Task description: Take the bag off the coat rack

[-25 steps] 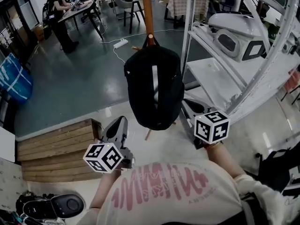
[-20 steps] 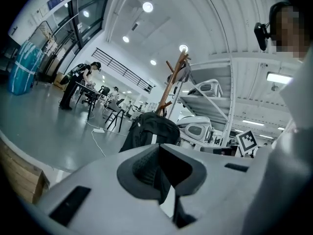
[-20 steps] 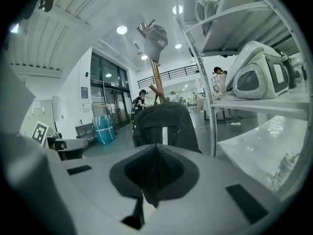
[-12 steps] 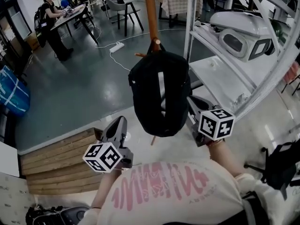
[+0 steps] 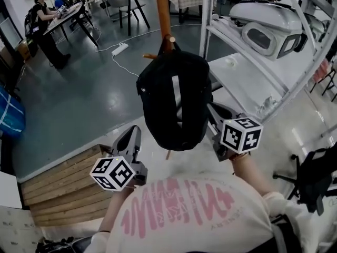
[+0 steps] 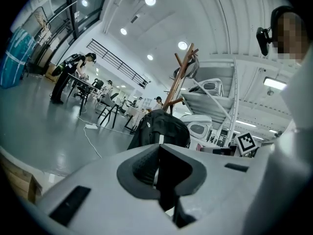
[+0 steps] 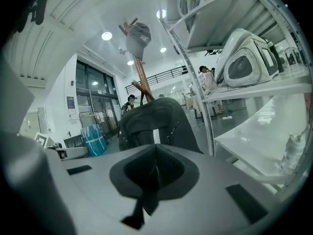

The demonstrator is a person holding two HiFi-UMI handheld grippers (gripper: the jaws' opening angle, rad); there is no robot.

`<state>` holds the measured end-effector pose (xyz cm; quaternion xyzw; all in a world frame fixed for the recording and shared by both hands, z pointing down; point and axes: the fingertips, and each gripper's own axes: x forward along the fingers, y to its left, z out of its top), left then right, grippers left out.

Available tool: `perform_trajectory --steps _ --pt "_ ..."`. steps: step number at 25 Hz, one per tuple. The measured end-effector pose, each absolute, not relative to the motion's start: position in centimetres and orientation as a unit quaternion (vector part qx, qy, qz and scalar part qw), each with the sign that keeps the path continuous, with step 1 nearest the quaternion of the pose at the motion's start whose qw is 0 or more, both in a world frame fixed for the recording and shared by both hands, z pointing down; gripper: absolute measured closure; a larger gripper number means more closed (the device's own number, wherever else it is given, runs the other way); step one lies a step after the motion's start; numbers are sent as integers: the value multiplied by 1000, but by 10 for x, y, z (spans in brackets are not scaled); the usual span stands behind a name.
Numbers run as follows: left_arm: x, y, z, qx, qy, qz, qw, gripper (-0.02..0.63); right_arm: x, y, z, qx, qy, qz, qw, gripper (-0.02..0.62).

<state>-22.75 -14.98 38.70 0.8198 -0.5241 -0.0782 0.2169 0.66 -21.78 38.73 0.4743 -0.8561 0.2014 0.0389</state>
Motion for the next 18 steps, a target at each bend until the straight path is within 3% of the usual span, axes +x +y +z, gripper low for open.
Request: perform_trajectory --steps 8,18 --pt "-224 -157 413 807 -524 -82 260 601 25 -220 397 486 -845 219 38 589" --pt "-219 -170 388 831 -517 -88 185 601 39 -257 372 476 -844 242 -47 589"
